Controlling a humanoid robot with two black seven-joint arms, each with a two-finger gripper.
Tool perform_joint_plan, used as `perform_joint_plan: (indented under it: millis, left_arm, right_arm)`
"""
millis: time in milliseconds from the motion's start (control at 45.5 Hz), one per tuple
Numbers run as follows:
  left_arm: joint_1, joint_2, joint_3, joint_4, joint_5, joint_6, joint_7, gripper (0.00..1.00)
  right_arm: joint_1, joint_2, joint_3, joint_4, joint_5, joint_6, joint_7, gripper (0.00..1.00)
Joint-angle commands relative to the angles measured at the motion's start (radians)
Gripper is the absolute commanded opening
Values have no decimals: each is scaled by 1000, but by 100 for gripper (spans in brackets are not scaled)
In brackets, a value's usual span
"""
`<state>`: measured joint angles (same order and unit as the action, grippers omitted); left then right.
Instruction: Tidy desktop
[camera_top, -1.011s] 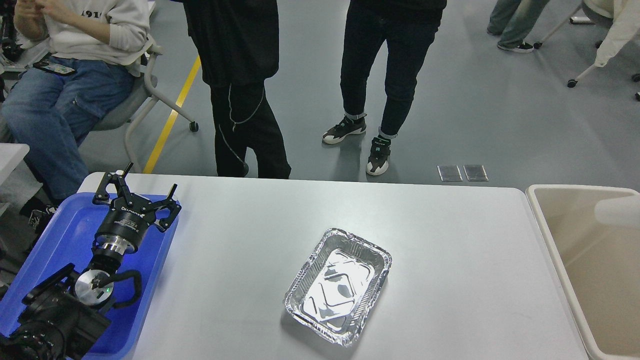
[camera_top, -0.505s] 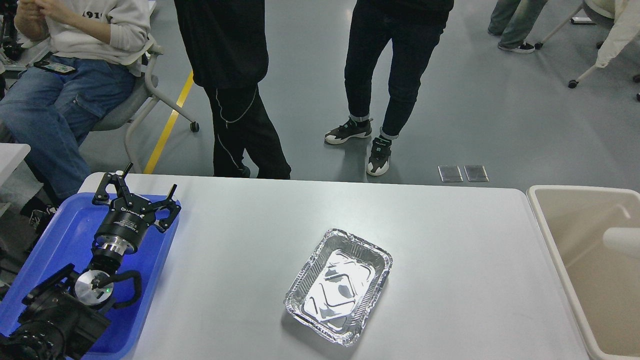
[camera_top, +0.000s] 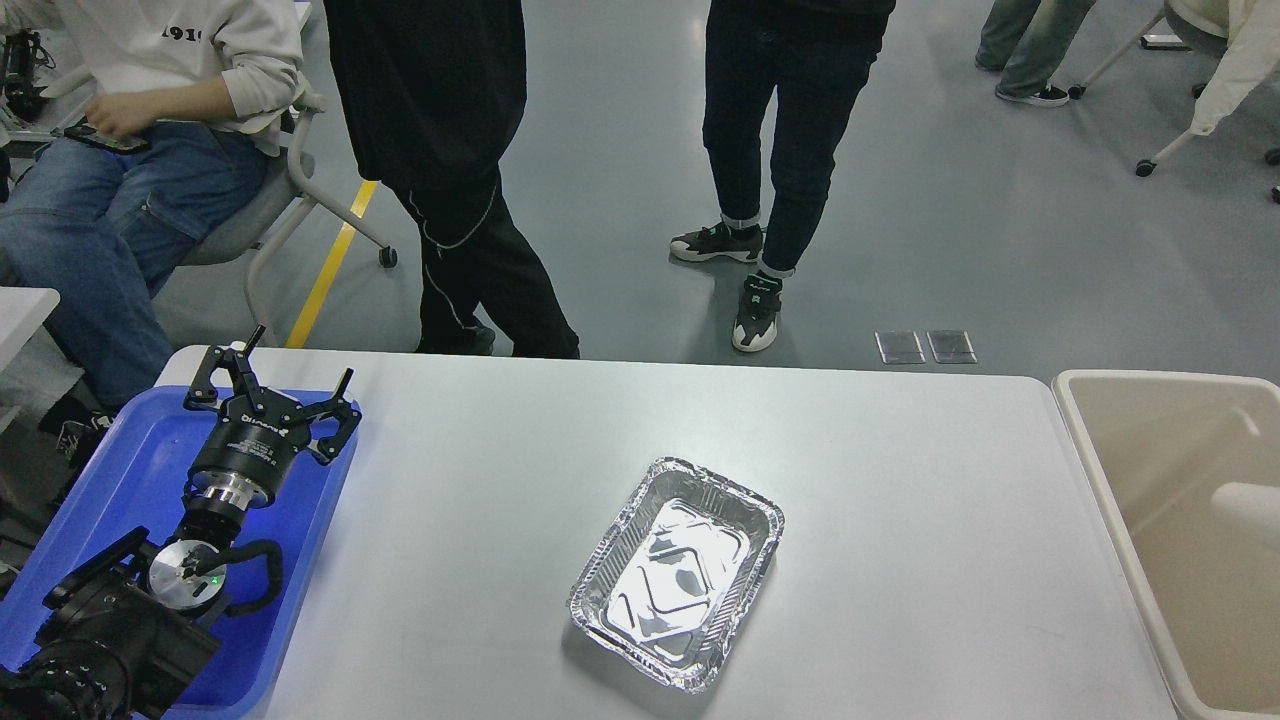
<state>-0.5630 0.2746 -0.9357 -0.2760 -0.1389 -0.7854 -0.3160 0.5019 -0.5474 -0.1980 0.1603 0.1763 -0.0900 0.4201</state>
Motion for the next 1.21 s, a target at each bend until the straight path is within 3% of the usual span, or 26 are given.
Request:
perform_joint_plan:
  millis: [0, 308, 396, 418, 484, 549, 1187]
  left_arm:
    - [0, 0, 0, 0, -1, 0, 0, 100]
    - [0, 0, 0, 0, -1, 0, -2, 100]
    - [0, 0, 0, 1, -2, 0, -2, 100]
    - [0, 0, 0, 1, -2, 0, -2, 100]
    - [0, 0, 0, 0, -2, 0, -2, 100]
    - [0, 0, 0, 1, -2, 0, -2, 100]
    - [0, 0, 0, 1, -4, 0, -2, 100]
  right_arm:
    - [-17, 52, 31, -62, 6, 0, -12, 0]
    - [-20, 64, 84, -62, 8, 0, -12, 0]
    - [-29, 64, 97, -64, 6, 0, -12, 73]
    - [-31, 64, 100, -64, 6, 0, -12, 82]
    - [-31, 64, 106, -64, 8, -2, -12, 85]
    - [-34, 66, 118, -64, 8, -16, -12, 98]
    - [26, 21, 229, -48, 6, 9, -8, 99]
